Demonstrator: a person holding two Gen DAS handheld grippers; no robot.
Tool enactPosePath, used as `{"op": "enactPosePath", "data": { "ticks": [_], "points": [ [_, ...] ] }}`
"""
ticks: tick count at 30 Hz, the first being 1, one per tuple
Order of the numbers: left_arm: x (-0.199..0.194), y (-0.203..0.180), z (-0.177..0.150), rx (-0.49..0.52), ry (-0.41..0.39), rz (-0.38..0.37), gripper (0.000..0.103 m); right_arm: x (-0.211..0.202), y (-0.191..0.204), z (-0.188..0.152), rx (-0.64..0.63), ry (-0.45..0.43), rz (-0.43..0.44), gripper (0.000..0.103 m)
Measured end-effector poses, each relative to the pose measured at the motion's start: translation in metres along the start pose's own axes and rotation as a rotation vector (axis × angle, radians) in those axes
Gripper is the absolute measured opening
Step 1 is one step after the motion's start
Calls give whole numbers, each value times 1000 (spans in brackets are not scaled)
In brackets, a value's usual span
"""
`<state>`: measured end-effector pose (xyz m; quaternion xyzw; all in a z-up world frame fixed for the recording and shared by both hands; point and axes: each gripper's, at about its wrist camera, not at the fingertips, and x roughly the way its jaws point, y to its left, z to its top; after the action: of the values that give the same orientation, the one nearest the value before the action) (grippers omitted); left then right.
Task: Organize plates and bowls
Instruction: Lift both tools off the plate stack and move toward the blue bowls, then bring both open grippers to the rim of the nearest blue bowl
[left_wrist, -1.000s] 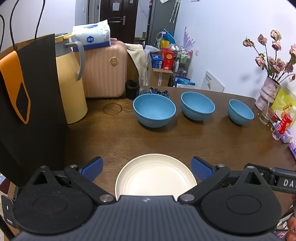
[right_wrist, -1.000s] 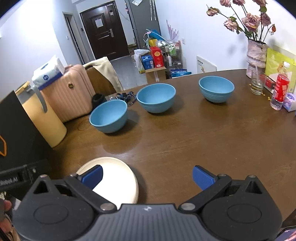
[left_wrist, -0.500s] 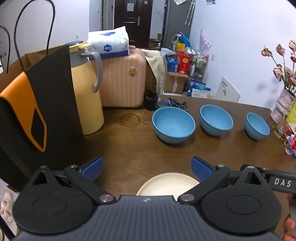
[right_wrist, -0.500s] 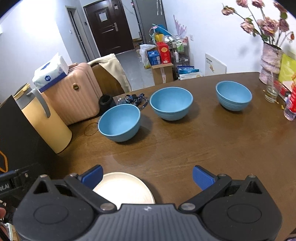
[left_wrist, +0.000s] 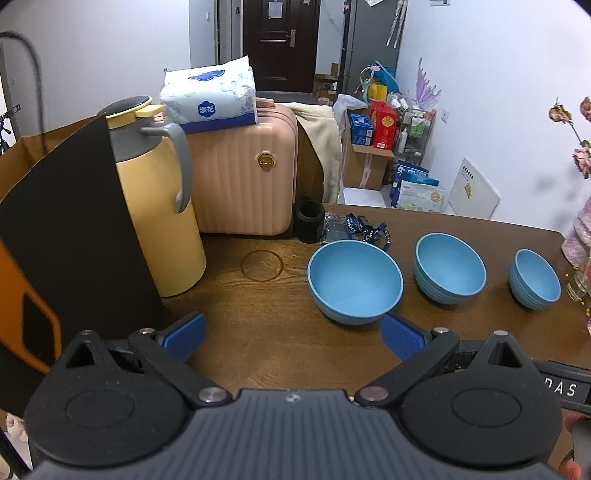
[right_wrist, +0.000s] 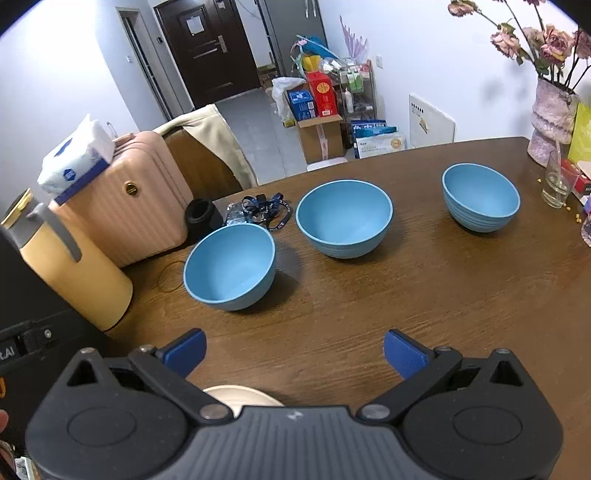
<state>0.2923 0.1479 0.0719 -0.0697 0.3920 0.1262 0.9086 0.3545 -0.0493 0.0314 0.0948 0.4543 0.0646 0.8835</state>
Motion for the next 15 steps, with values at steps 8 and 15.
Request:
{"op": "enactPosePath", "data": {
  "ticks": [8, 15],
  "points": [
    [34, -14, 25, -6, 25, 47, 103, 28, -8, 28, 11, 27, 4, 103],
    [66, -19, 42, -24, 65, 88, 103, 58, -11, 48, 18, 60, 25, 102]
  ]
}}
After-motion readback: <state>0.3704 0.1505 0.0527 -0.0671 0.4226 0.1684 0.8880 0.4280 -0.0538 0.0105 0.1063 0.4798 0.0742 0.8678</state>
